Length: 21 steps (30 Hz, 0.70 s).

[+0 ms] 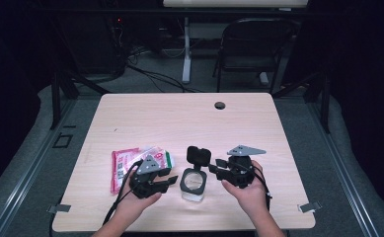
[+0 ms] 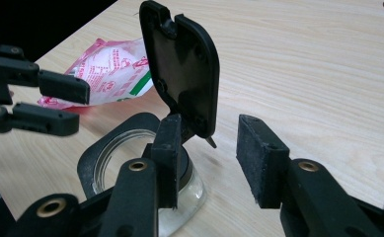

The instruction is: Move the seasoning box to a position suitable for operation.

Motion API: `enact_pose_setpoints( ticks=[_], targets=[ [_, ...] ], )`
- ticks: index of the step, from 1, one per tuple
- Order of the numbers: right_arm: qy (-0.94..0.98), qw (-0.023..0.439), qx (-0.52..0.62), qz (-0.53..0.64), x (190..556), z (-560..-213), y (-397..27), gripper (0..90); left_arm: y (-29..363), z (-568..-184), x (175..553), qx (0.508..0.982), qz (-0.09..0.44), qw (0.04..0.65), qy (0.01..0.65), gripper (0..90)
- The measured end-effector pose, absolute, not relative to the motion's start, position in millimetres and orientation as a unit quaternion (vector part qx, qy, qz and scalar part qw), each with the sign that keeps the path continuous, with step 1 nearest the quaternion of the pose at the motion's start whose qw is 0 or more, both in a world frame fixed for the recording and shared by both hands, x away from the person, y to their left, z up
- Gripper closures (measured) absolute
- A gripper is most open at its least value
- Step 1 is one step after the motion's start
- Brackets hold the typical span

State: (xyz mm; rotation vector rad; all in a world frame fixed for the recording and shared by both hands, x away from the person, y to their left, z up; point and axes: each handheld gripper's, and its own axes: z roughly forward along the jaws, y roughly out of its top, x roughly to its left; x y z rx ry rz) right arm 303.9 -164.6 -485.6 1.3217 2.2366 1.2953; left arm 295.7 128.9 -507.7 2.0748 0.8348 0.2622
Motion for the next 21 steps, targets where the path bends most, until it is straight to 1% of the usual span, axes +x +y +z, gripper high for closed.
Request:
enact_pose_setpoints(
  ticks=[11,13,18,21],
  targets=[
    [0.771,0.126,0.440,0.443,288,-486,-165,58.4,164,-514,290,0.822,0.128,0.424,0.359,56.1],
    [0.764,0.131,0.442,0.452,284,-490,-166,57.7,173,-521,289,0.816,0.139,0.423,0.368,53.2],
    [0.762,0.131,0.444,0.453,283,-495,-168,57.3,182,-531,290,0.814,0.149,0.415,0.377,51.5],
    [0.755,0.136,0.446,0.460,282,-497,-169,56.3,184,-536,292,0.819,0.168,0.401,0.375,49.9]
  ],
)
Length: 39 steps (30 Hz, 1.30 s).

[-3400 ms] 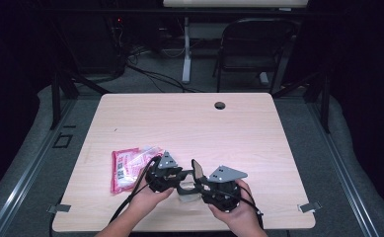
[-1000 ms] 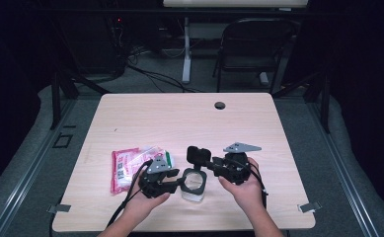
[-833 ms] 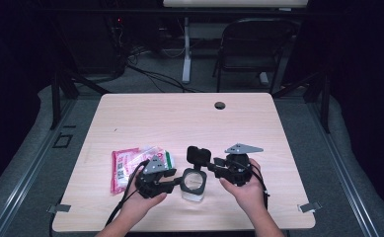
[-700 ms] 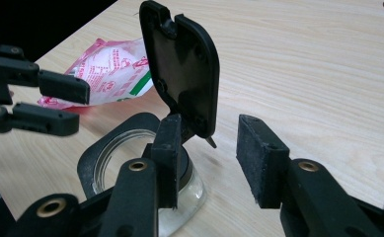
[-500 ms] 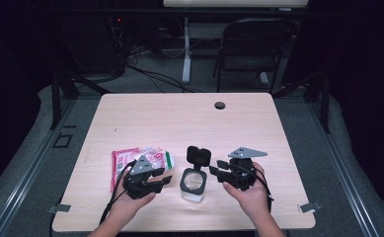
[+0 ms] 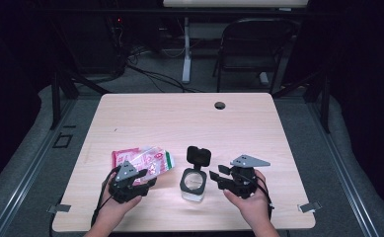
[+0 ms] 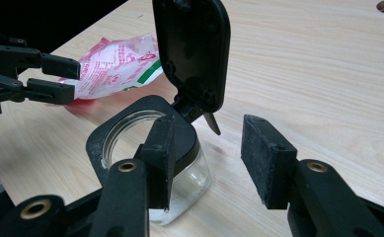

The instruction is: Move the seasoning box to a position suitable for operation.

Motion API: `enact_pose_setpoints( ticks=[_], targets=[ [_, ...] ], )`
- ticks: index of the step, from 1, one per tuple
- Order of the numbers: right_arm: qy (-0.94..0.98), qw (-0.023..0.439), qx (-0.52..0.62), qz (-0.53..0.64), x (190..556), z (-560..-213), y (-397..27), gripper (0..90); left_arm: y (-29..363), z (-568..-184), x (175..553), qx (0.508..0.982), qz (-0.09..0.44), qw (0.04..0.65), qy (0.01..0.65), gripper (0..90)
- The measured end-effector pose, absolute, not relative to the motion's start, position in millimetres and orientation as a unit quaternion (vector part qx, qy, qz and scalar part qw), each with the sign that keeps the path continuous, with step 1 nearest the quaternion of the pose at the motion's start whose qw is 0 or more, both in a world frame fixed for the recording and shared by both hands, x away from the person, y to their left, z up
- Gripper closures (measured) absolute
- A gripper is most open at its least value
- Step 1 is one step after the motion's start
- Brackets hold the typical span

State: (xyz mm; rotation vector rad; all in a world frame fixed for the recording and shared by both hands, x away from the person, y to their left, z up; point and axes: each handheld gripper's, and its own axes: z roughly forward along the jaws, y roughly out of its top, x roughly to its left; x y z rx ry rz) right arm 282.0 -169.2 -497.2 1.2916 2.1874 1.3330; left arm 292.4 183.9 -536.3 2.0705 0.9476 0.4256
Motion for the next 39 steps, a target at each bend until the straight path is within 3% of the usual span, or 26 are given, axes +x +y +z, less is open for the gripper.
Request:
enact_pose_setpoints(
  ticks=[20,39],
  targets=[
    [0.755,0.139,0.445,0.461,283,-507,-169,53.7,173,-554,304,0.835,0.209,0.367,0.352,42.6],
    [0.755,0.141,0.445,0.460,283,-510,-169,53.0,170,-574,312,0.839,0.253,0.329,0.352,41.8]
  ],
)
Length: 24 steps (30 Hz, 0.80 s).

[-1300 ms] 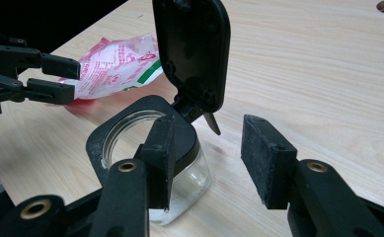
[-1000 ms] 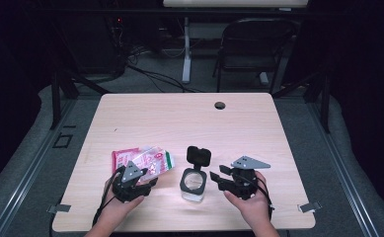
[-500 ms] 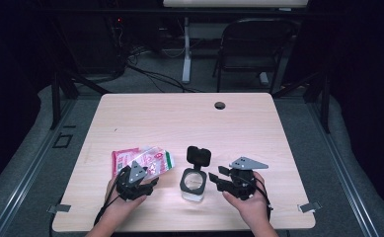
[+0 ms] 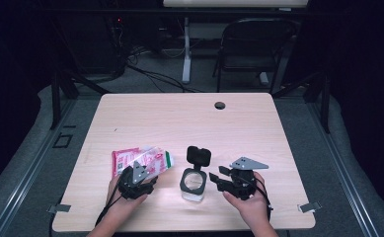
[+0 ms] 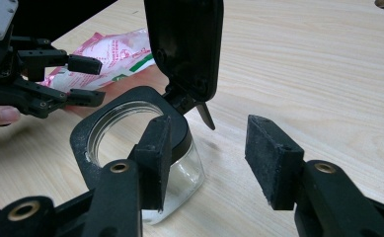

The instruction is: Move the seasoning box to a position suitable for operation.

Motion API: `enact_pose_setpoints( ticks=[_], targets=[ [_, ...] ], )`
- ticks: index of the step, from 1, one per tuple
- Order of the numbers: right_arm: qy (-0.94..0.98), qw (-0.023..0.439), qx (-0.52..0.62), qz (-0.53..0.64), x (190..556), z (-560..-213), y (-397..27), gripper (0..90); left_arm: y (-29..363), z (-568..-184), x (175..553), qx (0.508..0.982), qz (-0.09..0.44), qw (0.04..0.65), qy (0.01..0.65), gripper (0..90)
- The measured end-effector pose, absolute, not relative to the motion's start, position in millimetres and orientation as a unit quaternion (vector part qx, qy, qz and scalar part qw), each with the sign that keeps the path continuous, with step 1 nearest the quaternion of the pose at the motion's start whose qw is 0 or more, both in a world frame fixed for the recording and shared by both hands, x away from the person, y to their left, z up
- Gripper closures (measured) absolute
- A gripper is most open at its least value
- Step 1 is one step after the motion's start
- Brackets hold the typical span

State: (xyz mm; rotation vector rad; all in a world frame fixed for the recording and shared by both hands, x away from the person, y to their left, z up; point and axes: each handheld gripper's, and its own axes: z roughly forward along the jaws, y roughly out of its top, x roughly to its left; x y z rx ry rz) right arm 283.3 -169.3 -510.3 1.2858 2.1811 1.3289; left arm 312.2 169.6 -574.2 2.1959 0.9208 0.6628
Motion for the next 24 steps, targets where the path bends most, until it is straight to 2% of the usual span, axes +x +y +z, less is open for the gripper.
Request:
enact_pose_setpoints(
  ticks=[7,11,21,24],
  targets=[
    [0.756,0.140,0.445,0.459,283,-511,-169,53.0,169,-579,314,0.838,0.268,0.323,0.348,42.0],
    [0.757,0.138,0.446,0.458,284,-512,-170,53.0,173,-581,316,0.834,0.269,0.324,0.356,48.7],
    [0.759,0.138,0.444,0.456,284,-512,-169,53.0,181,-581,321,0.822,0.244,0.344,0.382,58.2],
    [0.758,0.138,0.445,0.456,284,-513,-169,53.0,184,-581,322,0.821,0.239,0.348,0.385,63.9]
  ],
)
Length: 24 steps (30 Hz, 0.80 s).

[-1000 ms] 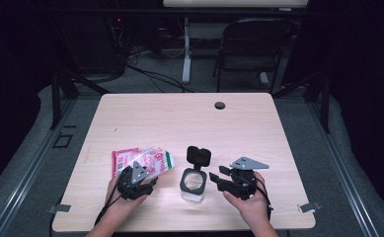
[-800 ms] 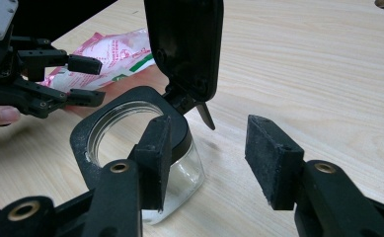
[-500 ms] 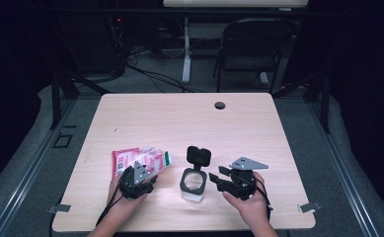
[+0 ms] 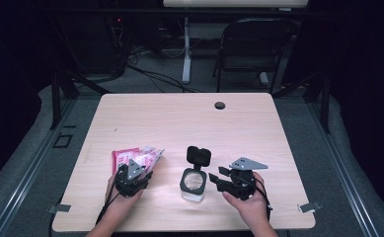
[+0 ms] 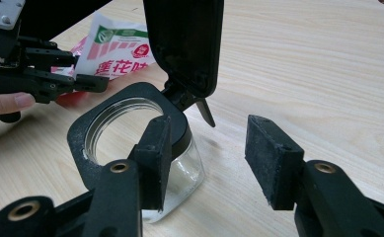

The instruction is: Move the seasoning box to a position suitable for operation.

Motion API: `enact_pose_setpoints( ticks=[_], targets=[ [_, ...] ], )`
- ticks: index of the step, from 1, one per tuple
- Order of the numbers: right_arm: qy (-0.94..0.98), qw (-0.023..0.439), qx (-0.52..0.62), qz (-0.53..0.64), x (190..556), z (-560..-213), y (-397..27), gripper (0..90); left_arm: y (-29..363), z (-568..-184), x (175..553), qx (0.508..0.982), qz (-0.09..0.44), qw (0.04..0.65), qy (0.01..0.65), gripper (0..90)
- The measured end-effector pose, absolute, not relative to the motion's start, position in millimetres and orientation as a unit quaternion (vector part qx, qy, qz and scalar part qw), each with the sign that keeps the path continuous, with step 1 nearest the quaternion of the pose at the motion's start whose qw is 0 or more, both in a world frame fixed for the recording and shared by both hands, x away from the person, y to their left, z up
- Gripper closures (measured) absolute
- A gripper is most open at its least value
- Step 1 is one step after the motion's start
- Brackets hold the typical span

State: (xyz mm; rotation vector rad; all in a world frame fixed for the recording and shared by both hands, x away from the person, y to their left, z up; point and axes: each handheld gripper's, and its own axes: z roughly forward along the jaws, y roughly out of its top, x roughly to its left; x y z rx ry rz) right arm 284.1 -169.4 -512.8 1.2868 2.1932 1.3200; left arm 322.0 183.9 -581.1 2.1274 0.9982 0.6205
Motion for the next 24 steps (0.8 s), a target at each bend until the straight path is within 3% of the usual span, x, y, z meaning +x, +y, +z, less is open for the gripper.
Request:
enact_pose_setpoints(
  ticks=[24],
  targets=[
    [0.758,0.140,0.448,0.452,285,-517,-171,53.0,203,-580,329,0.797,0.195,0.379,0.428,86.7]
  ],
)
